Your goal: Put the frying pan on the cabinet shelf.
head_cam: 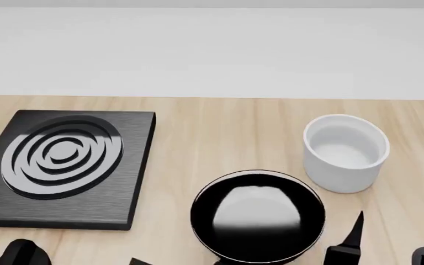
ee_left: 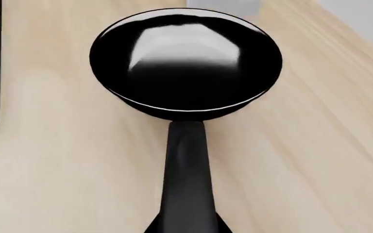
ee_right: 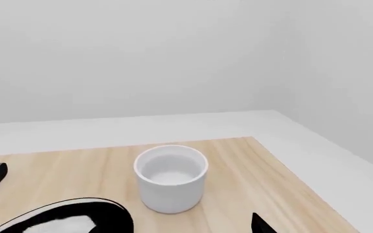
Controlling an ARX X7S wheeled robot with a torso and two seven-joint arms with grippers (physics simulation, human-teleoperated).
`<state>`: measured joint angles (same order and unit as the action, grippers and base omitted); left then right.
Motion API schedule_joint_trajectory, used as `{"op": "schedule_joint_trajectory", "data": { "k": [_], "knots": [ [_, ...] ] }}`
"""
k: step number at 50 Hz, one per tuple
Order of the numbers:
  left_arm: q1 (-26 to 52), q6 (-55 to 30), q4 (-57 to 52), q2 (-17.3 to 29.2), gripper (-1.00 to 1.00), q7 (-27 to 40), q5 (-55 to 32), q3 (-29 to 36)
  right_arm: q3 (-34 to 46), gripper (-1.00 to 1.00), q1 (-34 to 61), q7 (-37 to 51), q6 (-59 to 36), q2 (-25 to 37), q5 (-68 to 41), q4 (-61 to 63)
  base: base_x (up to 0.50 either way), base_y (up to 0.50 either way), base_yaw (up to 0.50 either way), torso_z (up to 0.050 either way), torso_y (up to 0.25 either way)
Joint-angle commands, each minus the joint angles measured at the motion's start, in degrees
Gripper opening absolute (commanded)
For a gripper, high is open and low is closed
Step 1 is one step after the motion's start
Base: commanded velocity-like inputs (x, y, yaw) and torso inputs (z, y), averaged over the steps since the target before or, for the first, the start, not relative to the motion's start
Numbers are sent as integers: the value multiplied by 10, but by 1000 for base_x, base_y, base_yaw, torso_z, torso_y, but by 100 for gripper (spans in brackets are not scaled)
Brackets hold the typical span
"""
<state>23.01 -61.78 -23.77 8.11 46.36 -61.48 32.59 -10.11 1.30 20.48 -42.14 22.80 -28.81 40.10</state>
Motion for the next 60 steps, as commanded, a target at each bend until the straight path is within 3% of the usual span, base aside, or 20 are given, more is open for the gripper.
{"op": "schedule_joint_trajectory", "data": {
  "k": [1,11,31,49,60],
  "knots": [
    [46,-8,-52,11,-100,48,-40,-56,2,100,3,4,-4,0,-5,3,0,0,0,0,0],
    [106,-40,-88,29,-100,118,-120,-116,5,100,12,10,-17,1,-13,11,0,0,0,0,2],
    [185,-36,-76,127,-100,210,-274,-259,22,100,27,15,-31,1,-23,18,0,0,0,1,2],
    [193,-25,-68,272,-100,269,-359,-375,27,100,21,7,-23,-7,-42,30,0,0,0,0,2],
    [210,-40,-36,356,-100,268,-381,-406,25,100,36,-2,-37,-6,-79,49,0,0,0,1,3]
  ]
}}
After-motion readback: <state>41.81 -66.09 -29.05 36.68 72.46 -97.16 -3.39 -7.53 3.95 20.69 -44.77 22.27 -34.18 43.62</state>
